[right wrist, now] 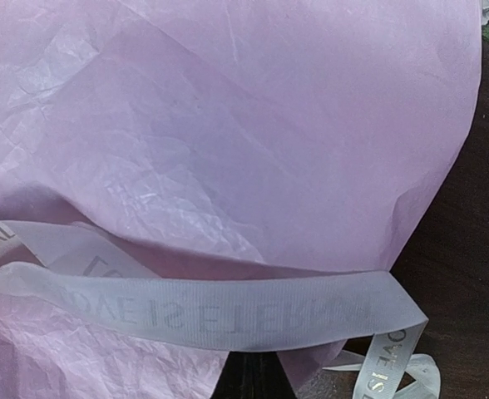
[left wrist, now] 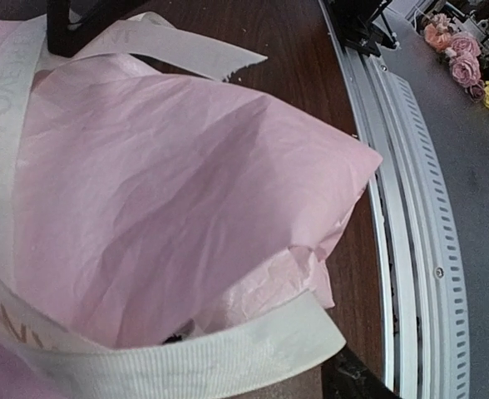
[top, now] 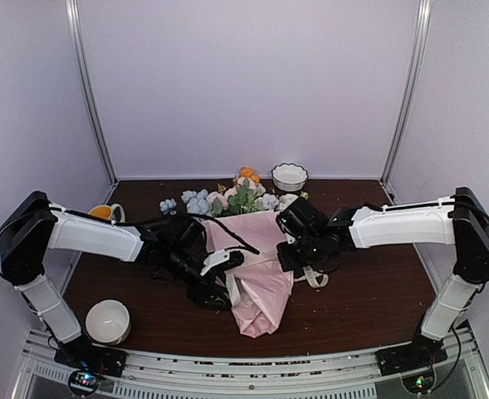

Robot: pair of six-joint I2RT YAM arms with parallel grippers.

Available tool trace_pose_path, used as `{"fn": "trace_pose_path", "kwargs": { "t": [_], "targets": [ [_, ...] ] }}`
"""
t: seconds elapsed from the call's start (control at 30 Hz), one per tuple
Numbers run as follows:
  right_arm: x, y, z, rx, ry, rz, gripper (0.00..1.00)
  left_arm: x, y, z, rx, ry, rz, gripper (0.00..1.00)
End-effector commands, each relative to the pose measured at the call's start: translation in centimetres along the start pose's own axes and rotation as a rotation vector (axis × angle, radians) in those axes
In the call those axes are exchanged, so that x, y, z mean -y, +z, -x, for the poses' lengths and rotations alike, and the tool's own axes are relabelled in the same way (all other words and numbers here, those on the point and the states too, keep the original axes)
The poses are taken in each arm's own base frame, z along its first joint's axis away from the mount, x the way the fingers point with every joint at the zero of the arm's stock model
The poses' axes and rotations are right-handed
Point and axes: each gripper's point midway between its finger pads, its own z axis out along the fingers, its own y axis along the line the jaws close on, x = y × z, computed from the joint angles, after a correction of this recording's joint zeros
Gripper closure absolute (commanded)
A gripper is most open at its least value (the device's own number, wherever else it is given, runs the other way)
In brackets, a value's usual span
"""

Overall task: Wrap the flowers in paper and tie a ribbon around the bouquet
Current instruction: Tie the ribbon around the folded bouquet.

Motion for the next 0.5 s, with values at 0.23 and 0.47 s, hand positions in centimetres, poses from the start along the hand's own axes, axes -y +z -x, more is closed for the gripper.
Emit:
{"fn": "trace_pose_path", "kwargs": {
  "t": [0.23,0.47],
  "targets": [
    [0.6,0.2,-0.5,-0.005,-0.011,-0.018,1.00,-3.0,-0.2,1.7,-0.016,0.003,0.172,0.85],
    [0.5,0.2,-0.4,0.001,-0.008,-0.011,1.00,-3.6,-1.1,2.2,0.023,-0.016,0.208,1.00]
  ]
}}
